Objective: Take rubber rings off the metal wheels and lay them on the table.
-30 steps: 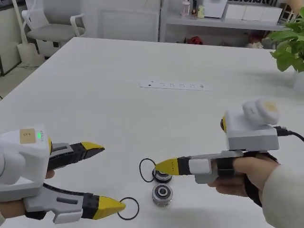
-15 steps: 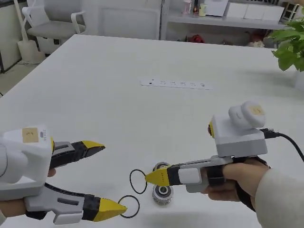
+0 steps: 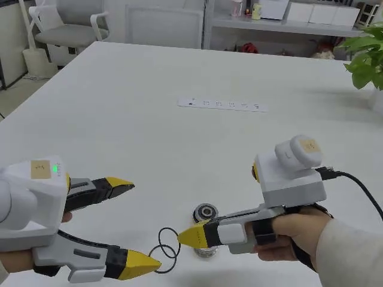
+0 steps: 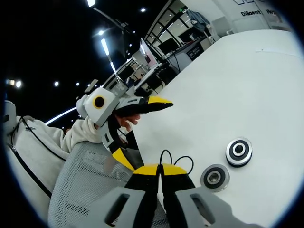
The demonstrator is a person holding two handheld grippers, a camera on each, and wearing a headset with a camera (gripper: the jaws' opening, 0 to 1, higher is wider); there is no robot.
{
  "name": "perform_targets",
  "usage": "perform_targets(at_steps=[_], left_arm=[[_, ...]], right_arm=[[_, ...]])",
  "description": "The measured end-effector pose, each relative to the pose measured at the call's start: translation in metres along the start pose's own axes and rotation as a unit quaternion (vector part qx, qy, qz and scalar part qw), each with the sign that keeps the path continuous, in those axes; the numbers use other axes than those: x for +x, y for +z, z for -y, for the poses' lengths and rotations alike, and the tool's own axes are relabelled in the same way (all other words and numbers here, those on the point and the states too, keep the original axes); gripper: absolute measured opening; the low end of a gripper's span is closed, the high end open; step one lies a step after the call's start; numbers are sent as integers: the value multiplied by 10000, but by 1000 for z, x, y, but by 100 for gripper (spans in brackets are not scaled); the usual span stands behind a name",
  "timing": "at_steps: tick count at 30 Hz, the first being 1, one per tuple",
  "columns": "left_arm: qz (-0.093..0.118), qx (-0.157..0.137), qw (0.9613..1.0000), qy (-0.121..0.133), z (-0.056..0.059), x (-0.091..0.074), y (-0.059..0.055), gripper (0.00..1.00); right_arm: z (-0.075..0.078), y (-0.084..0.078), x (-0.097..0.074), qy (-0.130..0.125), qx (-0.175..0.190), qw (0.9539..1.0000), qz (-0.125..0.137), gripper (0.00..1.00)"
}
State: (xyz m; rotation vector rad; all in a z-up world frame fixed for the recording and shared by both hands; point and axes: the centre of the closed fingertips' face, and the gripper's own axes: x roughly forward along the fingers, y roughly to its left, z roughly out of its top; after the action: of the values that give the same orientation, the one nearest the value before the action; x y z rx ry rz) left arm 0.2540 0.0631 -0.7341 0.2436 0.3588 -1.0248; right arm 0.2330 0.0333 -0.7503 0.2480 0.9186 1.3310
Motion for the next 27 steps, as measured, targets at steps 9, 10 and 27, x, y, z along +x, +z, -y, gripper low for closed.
perform_targets(at_steps=[9, 10, 27], left_arm=[[-8, -10, 10000, -18, 1, 0, 0, 82], [-12, -11, 10000, -20, 1, 0, 0, 82], [-90, -5, 9999, -61, 2, 1, -4, 80]], right_arm=[[8, -17, 6, -166, -41, 9994, -308, 0], [10, -18, 6, -205, -32, 9992, -327, 0], [34, -20, 1, -747, 20, 9967, -324, 0]])
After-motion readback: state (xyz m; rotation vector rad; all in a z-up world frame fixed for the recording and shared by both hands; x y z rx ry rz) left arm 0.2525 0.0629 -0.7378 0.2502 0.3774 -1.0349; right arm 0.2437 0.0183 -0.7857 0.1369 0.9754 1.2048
